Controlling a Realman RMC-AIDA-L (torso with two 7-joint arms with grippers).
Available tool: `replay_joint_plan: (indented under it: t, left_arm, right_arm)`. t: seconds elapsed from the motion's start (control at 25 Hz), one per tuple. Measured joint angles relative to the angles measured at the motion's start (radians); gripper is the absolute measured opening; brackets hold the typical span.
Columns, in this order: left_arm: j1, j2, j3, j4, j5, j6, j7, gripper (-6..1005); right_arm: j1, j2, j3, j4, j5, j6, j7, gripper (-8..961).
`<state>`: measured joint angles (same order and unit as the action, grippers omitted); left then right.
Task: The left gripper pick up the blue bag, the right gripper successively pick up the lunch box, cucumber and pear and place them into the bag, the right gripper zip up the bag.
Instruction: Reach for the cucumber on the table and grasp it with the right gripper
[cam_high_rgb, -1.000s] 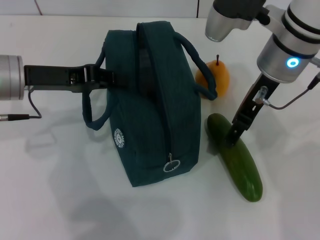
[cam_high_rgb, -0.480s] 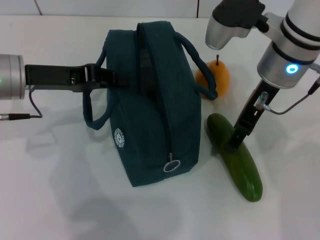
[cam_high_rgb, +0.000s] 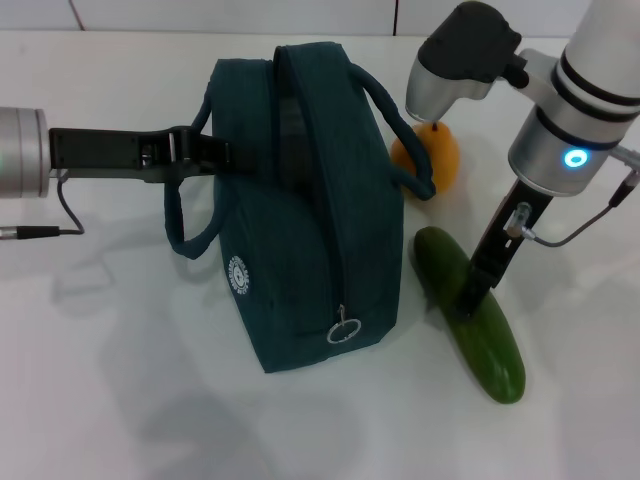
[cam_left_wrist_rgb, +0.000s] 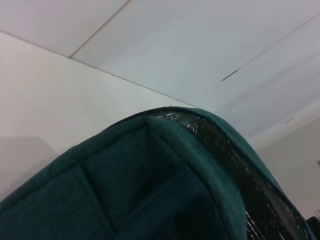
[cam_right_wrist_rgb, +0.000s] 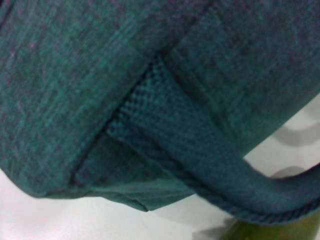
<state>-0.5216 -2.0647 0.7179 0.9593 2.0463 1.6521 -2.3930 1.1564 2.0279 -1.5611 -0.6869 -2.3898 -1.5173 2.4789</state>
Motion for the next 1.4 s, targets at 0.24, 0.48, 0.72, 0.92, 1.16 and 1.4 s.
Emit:
replay_joint_plan:
  t: [0.24,0.48,0.72,0.92,1.16,1.4]
  left_arm:
    - [-0.001,0.000,-0.004,0.002,-0.001,0.000,0.000,34]
    - [-0.003,-0.002,-0.001,0.002,-0.009,-0.001,0.002,35]
    - [-0.003,-0.004,0.000,0.003,-0.011,-0.002,0.004,35]
    - [-0.001,-0.008,-0.003,0.003,-0.011,-0.002,0.008,35]
    - [0.001,-0.010,-0.006,0.002,-0.012,-0.002,0.014,34]
    - [0.003,-0.010,-0.005,0.002,-0.015,-0.002,0.014,34]
  right_arm:
    - [0.002,0.000,-0.015,0.023,0.015,0.025,0.000,857]
    - [0.002,0.000,-0.043,0.029,0.016,0.044,-0.001,856]
    - [0.005,0.000,-0.080,0.029,0.023,0.054,0.000,855]
    - [0.005,0.000,-0.089,0.029,0.023,0.056,0.000,854]
    - [0.004,0.000,-0.093,0.030,0.023,0.056,0.000,835]
    - [0.005,0.000,-0.105,0.039,0.022,0.059,0.015,785]
